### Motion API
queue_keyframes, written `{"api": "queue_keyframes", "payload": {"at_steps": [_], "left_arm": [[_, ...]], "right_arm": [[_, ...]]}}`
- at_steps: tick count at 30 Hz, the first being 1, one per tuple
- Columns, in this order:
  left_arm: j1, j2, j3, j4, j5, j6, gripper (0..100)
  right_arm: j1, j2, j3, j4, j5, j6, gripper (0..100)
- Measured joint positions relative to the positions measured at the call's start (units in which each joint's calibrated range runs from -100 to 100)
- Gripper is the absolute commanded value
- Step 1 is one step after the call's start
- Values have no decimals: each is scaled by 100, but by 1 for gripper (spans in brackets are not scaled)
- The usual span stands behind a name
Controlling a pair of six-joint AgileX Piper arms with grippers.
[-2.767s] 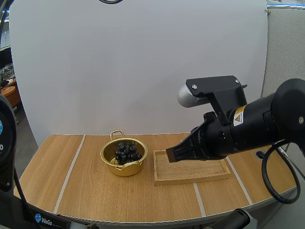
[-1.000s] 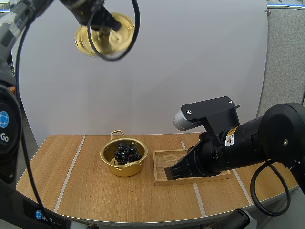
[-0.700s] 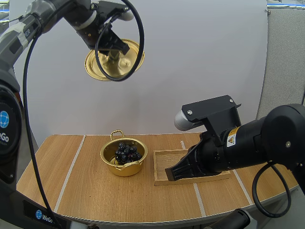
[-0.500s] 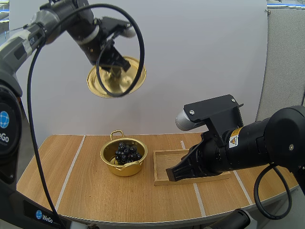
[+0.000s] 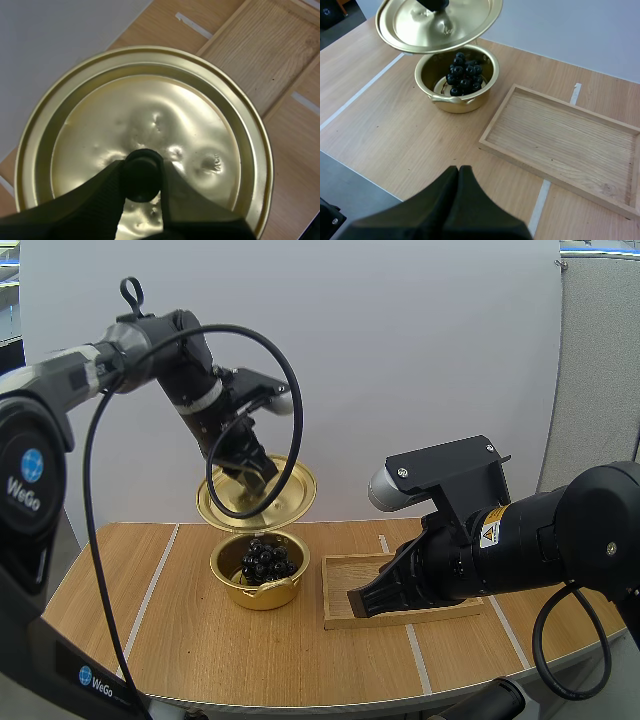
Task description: Open the pot, put the grape inside, and close it
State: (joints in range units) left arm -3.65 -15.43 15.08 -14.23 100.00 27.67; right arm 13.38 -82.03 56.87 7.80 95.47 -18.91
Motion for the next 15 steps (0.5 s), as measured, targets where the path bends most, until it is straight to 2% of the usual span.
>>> {"api": "queue_keyframes", "payload": {"at_steps": [15], "left_arm": [[0, 1179, 146, -173, 0, 98, 0]], "right_arm": [[0, 0, 0, 23, 0, 0, 0]]}}
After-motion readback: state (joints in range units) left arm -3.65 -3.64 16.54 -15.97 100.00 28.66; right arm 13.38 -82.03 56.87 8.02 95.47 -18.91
